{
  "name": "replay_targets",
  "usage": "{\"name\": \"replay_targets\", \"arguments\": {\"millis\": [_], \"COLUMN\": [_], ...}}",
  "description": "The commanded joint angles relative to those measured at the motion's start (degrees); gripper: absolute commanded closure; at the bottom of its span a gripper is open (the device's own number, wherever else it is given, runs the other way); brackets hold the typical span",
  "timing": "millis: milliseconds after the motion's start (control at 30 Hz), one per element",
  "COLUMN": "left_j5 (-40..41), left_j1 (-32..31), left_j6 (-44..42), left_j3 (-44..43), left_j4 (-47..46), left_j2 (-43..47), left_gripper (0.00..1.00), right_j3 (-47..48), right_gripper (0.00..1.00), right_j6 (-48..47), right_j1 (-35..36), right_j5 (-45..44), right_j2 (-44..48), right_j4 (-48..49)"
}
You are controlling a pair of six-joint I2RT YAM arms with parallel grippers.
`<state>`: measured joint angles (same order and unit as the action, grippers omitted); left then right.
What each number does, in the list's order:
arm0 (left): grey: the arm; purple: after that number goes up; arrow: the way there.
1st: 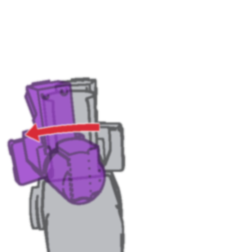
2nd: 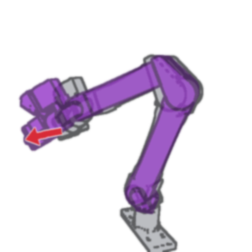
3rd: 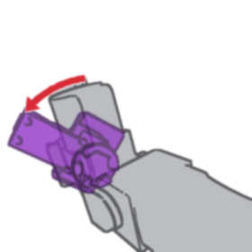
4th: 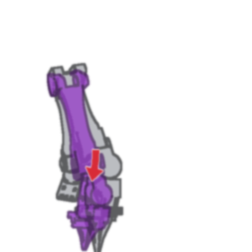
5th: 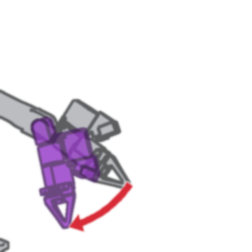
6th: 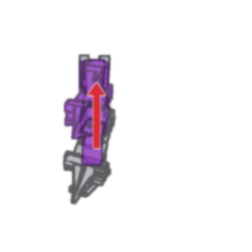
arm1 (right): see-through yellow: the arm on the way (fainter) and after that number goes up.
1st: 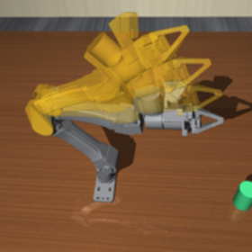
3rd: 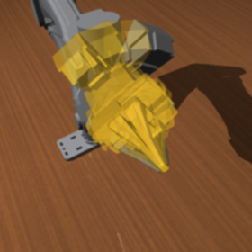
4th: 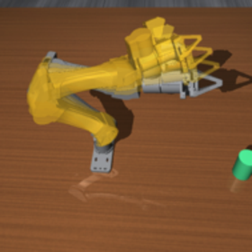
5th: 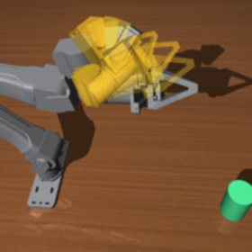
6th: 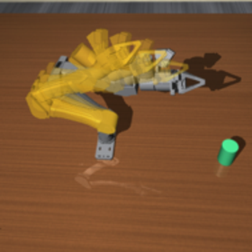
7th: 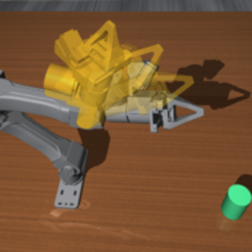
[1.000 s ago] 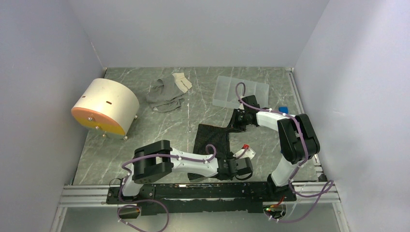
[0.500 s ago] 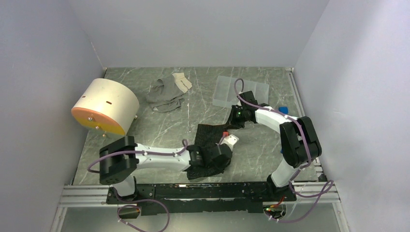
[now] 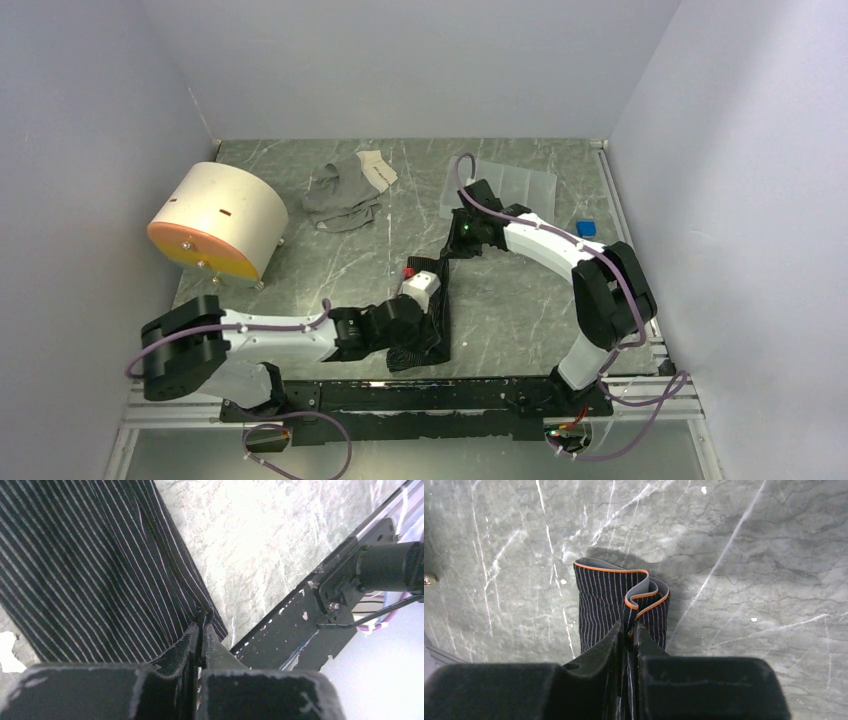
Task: Roll the underwear
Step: Fold the underwear at the center of the board.
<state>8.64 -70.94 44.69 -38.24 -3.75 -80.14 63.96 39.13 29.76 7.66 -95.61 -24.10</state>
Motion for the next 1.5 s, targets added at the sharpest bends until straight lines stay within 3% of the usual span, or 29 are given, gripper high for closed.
{"name": "replay_targets", "arguments": {"millis": [0, 367, 700, 1233, 1467], "left_j5": [-1.60, 0.20, 0.83, 0.06, 1.36], "left_j1": [1.21, 3.62, 7.13, 8.45, 8.45], "left_j6": [4.63, 9.95, 8.78, 10.29, 9.69], "left_j3": [4.53, 13.74, 14.54, 15.51, 14.24], "left_j4": [-6.30, -1.84, 3.63, 4.19, 6.29], "left_j2": [5.64, 16.14, 18.24, 12.72, 13.40], "left_gripper": [0.95, 0.95, 0.95, 0.93, 0.82], "right_j3": [4.13, 10.47, 14.85, 17.25, 18.04], "right_gripper": [0.96, 0.96, 0.93, 0.68, 0.60], "right_j6": [2.06, 4.11, 4.75, 2.00, -1.12], "right_j1": [1.62, 5.75, 7.79, 8.45, 8.45], "right_j5": [-3.95, -6.06, -7.46, -4.05, -1.20], "right_j2": [-2.12, -8.27, -14.05, -16.25, -14.45], "right_j4": [-1.53, -2.39, -3.24, -2.33, -3.11]}}
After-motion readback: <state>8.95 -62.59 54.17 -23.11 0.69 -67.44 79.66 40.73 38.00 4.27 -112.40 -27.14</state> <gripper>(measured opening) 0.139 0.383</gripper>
